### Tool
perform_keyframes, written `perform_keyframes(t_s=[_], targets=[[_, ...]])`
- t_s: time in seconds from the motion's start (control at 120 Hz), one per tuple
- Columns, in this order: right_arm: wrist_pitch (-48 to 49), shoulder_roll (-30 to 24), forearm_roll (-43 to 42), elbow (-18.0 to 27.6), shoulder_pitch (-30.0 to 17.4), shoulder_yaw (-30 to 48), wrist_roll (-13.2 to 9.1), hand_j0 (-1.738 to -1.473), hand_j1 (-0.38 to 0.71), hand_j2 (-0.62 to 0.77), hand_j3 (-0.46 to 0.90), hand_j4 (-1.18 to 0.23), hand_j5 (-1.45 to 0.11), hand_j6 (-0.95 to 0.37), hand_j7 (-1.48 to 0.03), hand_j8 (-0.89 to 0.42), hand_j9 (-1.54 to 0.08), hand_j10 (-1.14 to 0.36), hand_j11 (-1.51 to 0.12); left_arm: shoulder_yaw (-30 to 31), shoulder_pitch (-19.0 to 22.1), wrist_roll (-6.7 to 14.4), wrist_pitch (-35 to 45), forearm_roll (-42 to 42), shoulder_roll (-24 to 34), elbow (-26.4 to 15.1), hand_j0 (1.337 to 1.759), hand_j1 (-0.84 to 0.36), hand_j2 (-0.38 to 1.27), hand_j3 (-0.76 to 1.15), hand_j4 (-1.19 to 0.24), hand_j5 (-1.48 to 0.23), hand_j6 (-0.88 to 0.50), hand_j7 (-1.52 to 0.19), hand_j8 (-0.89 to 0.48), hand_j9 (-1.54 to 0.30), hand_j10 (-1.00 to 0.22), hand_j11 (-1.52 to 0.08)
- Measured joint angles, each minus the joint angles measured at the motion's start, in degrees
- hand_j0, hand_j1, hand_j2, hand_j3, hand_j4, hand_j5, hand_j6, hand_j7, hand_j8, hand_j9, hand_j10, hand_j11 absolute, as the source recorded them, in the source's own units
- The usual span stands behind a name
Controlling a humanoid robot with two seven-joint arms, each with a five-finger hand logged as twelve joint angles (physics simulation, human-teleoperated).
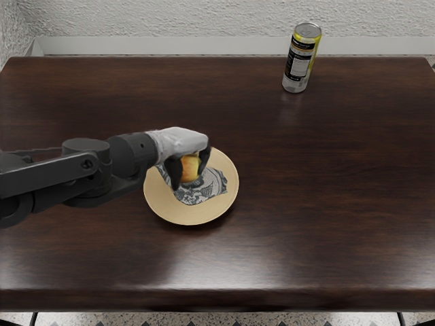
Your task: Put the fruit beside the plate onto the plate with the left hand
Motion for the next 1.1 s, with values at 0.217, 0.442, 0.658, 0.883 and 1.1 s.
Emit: perform_keyframes(t_s=[0.217, 0.442, 0.658, 0.883, 1.1], targets=[[0.01, 0.00, -0.01, 0.01, -0.01, 0.00, 0.00, -1.658, -0.31, -0.01, 0.00, -0.03, -0.04, -0.03, -0.04, -0.03, -0.04, -0.03, -0.04, 1.54, 1.03, 0.02, -0.18, 0.06, -0.05, 0.14, 1.651, -0.27, 0.55, 0.00, -0.75, -1.15, -0.28, -1.11, -0.27, -1.10, -0.38, -1.09], [0.00, 0.00, 0.01, 0.02, -0.01, 0.00, 0.00, -1.658, -0.31, -0.01, 0.00, -0.03, -0.04, -0.03, -0.04, -0.03, -0.04, -0.03, -0.04, 1.68, 0.42, 0.01, 0.13, -0.21, 0.03, -0.01, 1.655, -0.11, 0.30, 0.00, -0.51, -0.74, -0.30, -0.72, -0.28, -0.71, -0.34, -0.71], [0.00, 0.00, 0.03, 0.05, -0.01, 0.06, 0.00, -1.658, -0.31, -0.01, 0.00, -0.03, -0.04, -0.03, -0.04, -0.03, -0.04, -0.03, -0.04, -0.46, -7.28, 0.01, -2.12, -10.86, 6.91, -0.18, 1.657, 0.00, 0.14, 0.00, -0.34, -0.47, -0.27, -0.46, -0.26, -0.46, -0.28, -0.46], [0.01, 0.00, 0.03, 0.06, -0.20, 0.07, 0.00, -1.658, -0.31, -0.01, 0.00, -0.03, -0.04, -0.03, -0.04, -0.03, -0.04, -0.03, -0.04, -11.10, -6.89, 0.01, -14.46, -49.58, 24.98, 0.87, 1.658, 0.03, 0.08, 0.00, -0.28, -0.37, -0.26, -0.37, -0.26, -0.37, -0.26, -0.37], [0.01, 0.00, 0.02, 0.06, -0.27, 0.08, 0.00, -1.658, -0.31, -0.01, 0.00, -0.03, -0.04, -0.03, -0.04, -0.03, -0.04, -0.03, -0.04, -13.93, -1.98, 0.01, -18.44, -80.31, 39.86, 4.05, 1.658, 0.04, 0.06, 0.00, -0.26, -0.34, -0.25, -0.34, -0.25, -0.34, -0.26, -0.34]])
